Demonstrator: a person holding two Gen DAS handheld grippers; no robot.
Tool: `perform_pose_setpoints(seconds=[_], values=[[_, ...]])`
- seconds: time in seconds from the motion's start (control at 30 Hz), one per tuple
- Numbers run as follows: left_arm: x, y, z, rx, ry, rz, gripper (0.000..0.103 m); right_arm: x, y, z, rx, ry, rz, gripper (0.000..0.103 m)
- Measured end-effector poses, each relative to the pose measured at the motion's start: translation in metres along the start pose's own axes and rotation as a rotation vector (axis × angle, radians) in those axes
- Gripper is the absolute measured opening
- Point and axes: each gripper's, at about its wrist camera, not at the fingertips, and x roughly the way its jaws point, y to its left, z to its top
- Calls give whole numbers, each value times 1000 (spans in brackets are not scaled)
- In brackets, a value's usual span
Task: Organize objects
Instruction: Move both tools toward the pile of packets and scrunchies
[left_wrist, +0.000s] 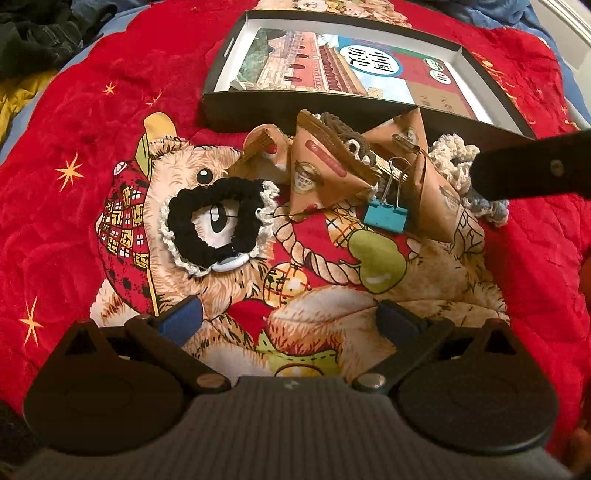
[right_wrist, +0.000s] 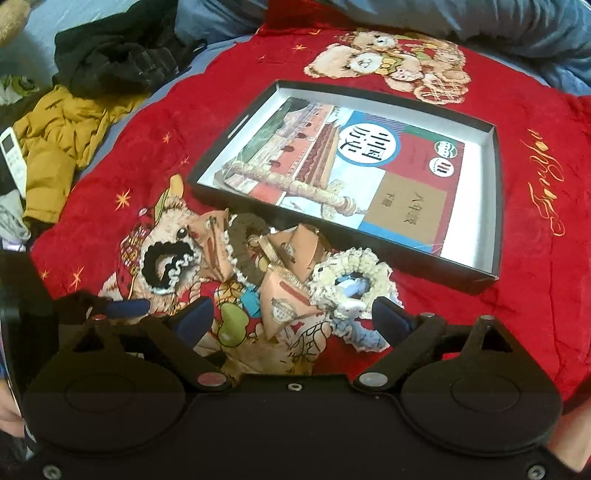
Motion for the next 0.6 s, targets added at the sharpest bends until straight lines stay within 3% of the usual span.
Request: perform_pose_setpoints(seconds=[0.2, 0.3, 0.43, 0.6], values=[[-5, -1, -6, 0, -31, 2, 102, 6, -6, 3, 35, 3, -28, 93], [-17, 3, -11, -37, -65, 11, 95, 10, -6, 3, 41, 8, -32, 89], [-29, 4, -17, -86, -147, 45, 93, 15, -7, 4, 45, 24, 22, 82], [-29, 0, -13, 4, -222, 87, 80, 28, -6, 6, 67, 55, 94, 72]])
